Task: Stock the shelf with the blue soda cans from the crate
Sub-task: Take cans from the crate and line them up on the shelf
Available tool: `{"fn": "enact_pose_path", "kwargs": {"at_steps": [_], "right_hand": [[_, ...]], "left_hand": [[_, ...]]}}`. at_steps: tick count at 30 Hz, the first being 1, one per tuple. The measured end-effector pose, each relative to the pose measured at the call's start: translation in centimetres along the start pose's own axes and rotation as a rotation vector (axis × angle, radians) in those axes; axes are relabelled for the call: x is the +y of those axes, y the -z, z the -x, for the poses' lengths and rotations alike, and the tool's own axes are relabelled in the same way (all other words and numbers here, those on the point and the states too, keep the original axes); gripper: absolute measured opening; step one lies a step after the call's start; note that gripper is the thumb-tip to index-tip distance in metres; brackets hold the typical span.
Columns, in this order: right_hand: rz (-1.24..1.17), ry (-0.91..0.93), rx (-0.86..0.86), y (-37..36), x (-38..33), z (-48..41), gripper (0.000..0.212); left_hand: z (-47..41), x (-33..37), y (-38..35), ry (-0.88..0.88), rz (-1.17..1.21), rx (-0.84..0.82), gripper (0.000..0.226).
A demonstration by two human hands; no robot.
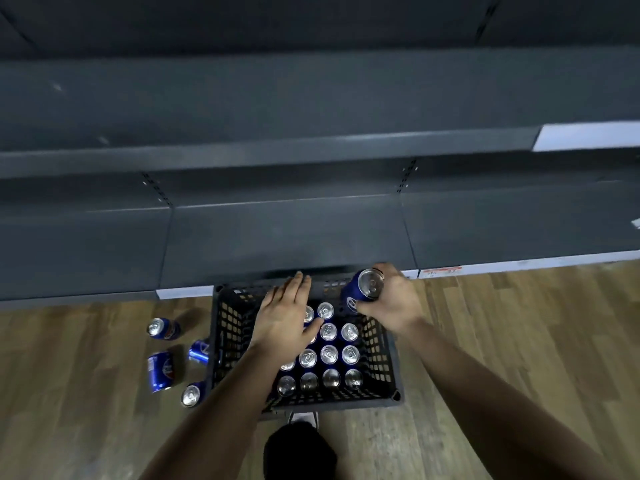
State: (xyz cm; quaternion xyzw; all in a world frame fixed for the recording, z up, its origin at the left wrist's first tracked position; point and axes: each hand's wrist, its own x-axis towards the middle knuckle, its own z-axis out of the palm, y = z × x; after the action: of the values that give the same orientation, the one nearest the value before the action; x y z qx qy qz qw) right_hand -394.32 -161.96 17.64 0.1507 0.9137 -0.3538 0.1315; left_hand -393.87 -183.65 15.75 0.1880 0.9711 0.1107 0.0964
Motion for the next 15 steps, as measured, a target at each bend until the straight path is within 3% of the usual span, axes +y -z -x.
{"fn": "enact_pose_path", "kwargs": {"at_steps": [8, 15], "right_hand": [[-0.204, 0.14, 0.084, 11.9, -10.9, 8.7, 0.067], [-0.35, 0.255, 0.102, 18.1, -20.0, 13.7, 0.057]], "left_hand": [[4.4, 3.8, 16.7, -0.089, -0.052, 0.145, 0.079], [7.8, 4.0, 27.7, -0.089, -0.091, 0.269, 0.078]]}}
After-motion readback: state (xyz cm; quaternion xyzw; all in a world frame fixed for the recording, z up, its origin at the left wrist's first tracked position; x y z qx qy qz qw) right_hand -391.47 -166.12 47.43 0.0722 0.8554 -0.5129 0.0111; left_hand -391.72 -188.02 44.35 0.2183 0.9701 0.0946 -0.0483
